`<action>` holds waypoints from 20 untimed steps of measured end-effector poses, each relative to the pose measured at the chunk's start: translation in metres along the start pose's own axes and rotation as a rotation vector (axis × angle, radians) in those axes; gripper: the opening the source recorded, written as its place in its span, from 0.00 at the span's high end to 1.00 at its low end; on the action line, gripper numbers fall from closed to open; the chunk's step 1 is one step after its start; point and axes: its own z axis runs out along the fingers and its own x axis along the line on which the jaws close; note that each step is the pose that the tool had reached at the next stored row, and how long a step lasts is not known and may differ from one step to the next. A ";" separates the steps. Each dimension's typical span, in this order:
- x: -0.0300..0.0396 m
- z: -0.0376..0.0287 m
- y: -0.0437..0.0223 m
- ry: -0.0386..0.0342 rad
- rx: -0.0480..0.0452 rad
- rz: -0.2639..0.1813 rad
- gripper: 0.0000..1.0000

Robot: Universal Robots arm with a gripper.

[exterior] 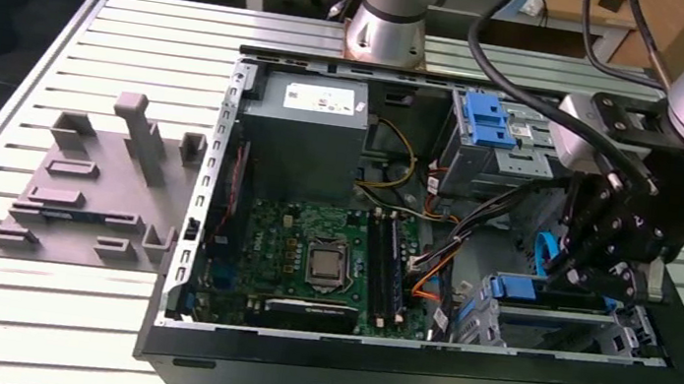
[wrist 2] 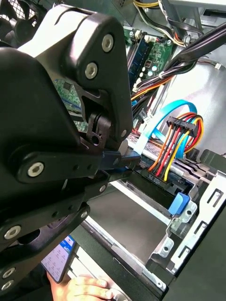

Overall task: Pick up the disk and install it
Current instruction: 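Insert the second disk wire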

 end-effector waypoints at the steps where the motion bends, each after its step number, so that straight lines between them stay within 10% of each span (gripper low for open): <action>1: 0.0000 0.0002 -0.0002 0.0000 0.0000 0.000 0.84; 20: 0.0000 0.0030 -0.0028 -0.0002 -0.0001 0.000 0.84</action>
